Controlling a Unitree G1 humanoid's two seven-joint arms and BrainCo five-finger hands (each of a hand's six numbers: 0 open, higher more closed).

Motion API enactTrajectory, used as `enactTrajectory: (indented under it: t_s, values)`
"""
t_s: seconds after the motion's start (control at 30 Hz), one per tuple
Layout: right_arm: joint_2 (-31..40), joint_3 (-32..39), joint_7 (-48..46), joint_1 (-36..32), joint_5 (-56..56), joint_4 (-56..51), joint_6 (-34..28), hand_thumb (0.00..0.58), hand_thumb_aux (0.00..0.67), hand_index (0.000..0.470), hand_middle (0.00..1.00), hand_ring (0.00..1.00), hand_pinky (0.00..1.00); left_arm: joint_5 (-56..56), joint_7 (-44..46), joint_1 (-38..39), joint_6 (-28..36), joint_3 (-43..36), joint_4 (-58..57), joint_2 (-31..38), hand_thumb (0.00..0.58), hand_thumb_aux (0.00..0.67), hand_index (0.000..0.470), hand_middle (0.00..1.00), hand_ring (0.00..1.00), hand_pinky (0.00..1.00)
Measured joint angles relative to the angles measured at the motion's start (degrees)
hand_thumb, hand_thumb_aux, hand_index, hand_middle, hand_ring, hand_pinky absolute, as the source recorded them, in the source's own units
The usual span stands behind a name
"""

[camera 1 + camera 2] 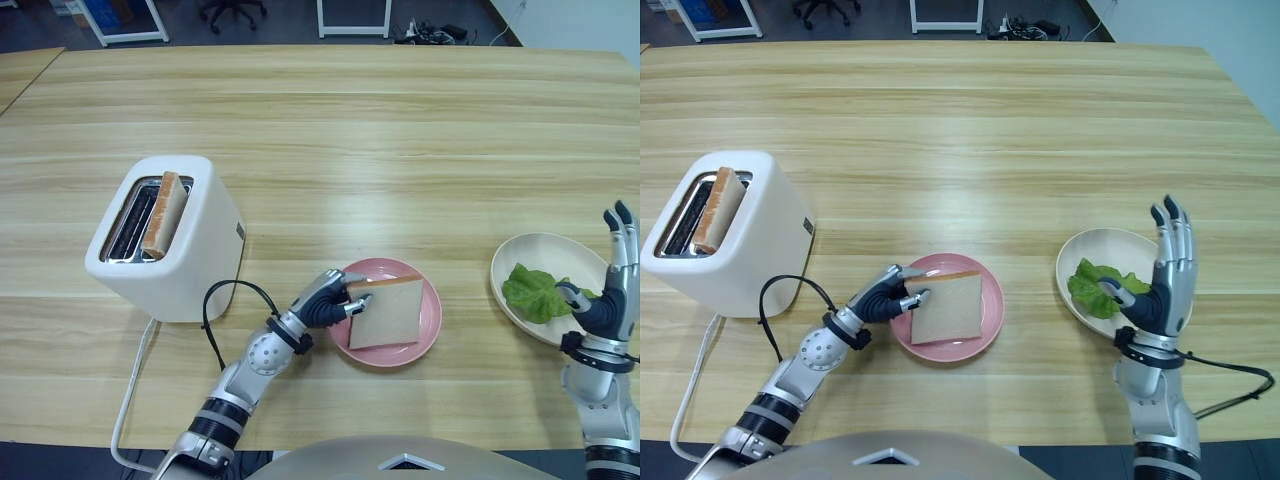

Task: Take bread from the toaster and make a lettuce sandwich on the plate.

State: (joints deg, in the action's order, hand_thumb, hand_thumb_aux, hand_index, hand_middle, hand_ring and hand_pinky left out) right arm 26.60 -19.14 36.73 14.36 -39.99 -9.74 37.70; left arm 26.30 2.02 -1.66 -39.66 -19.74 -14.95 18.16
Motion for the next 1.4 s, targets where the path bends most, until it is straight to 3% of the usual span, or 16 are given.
enactTrajectory:
  t_s: [0.17,0.2,0.3,0.37,0.4,0.47,0.5,0.53,0.57,0.8,0.83,0.87,0.9,0.97,1.07,1.4]
  values:
    - [8.9,-0.1,4.8,0.0,-8.8,-10.7,-11.1,0.0,0.0,0.0,0.0,0.0,0.0,12.8,-9.0,-1.6,-2.9,-1.3,-3.0,3.0,0.58,0.67,0.47,1.0,1.0,1.0]
    - [10.3,0.6,5.0,-0.4,-9.8,-12.5,-13.2,0.0,0.0,0.0,0.0,0.0,0.0,15.2,-11.1,-1.7,-2.6,-1.2,-2.9,3.2,0.58,0.67,0.47,0.94,0.94,0.94]
    - [13.9,4.1,3.7,-2.7,-11.8,-18.0,-17.7,0.0,0.0,0.0,0.0,0.0,0.0,20.9,-16.0,-1.4,-0.7,-1.1,-0.7,4.3,0.58,0.67,0.47,0.62,0.62,0.62]
    - [15.6,7.7,1.4,-4.6,-12.5,-21.6,-19.3,0.0,0.0,0.0,0.0,0.0,0.0,24.5,-18.7,-0.8,1.0,-0.7,3.2,5.5,0.554,0.528,0.37,0.0,0.0,0.0]
    - [16.0,9.0,0.9,-4.8,-12.5,-22.3,-19.7,0.0,0.0,0.0,0.0,0.0,0.0,25.2,-19.4,-0.3,1.6,-0.5,4.9,5.6,0.485,0.399,0.28,0.0,0.0,0.0]
    - [16.7,10.8,0.1,-5.2,-12.3,-23.1,-20.1,0.0,0.0,0.0,0.0,0.0,0.0,26.7,-20.6,0.9,2.8,-0.4,7.8,5.9,0.363,0.26,0.182,0.0,0.0,0.0]
    - [17.1,11.7,-0.5,-5.1,-12.0,-23.1,-20.2,0.0,0.0,0.0,0.0,0.0,0.0,27.6,-20.7,1.6,3.5,-0.4,9.3,6.5,0.223,0.145,0.101,0.0,0.0,0.0]
    - [17.5,12.6,-1.3,-5.1,-11.7,-23.1,-20.1,0.0,0.0,0.0,0.0,0.0,0.0,28.5,-20.8,2.4,4.1,-0.3,10.8,7.4,0.031,0.018,0.013,0.0,0.0,0.0]
    - [17.9,13.7,-2.3,-5.1,-11.7,-23.2,-20.2,0.0,0.0,0.0,0.0,0.0,0.0,29.2,-21.0,3.4,4.7,0.0,12.7,7.9,0.0,0.0,0.0,0.0,0.0,0.0]
    - [19.4,15.4,-4.4,-2.5,-10.0,-20.8,-21.6,0.0,0.0,0.0,0.0,0.0,0.0,29.4,-21.2,5.6,5.8,0.2,18.7,9.5,0.0,0.0,0.0,0.0,0.0,0.0]
    - [19.6,15.4,-4.8,-1.9,-9.8,-20.1,-21.9,0.183,0.116,0.081,0.0,0.0,0.0,29.4,-21.2,5.7,5.9,0.2,19.0,9.7,0.0,0.0,0.0,0.0,0.0,0.0]
    - [19.8,15.5,-5.0,-1.4,-9.5,-19.4,-22.2,0.489,0.405,0.284,0.0,0.0,0.0,29.3,-21.2,5.7,5.9,0.2,19.1,9.8,0.0,0.0,0.0,0.0,0.0,0.0]
    - [19.9,15.5,-5.4,-1.0,-9.3,-18.8,-22.5,0.547,0.51,0.358,0.0,0.0,0.0,29.3,-21.2,5.9,6.0,0.4,19.5,9.9,0.0,0.0,0.0,0.0,0.0,0.0]
    - [20.1,15.8,-5.7,-0.7,-9.1,-17.7,-22.9,0.573,0.599,0.42,0.0,0.0,0.0,29.3,-21.3,6.2,6.3,0.9,20.2,10.0,0.0,0.0,0.0,0.0,0.0,0.0]
    - [20.3,16.1,-6.2,-0.4,-8.5,-16.1,-23.7,0.58,0.67,0.47,0.0,0.0,0.0,29.2,-21.5,6.6,6.8,2.0,20.9,10.2,0.0,0.0,0.0,0.0,0.0,0.0]
    - [20.6,16.5,-4.3,1.1,-8.1,-12.3,-24.8,0.58,0.67,0.47,0.0,0.0,0.0,28.8,-22.5,8.4,7.2,3.5,21.3,10.3,0.0,0.0,0.0,0.0,0.0,0.0]
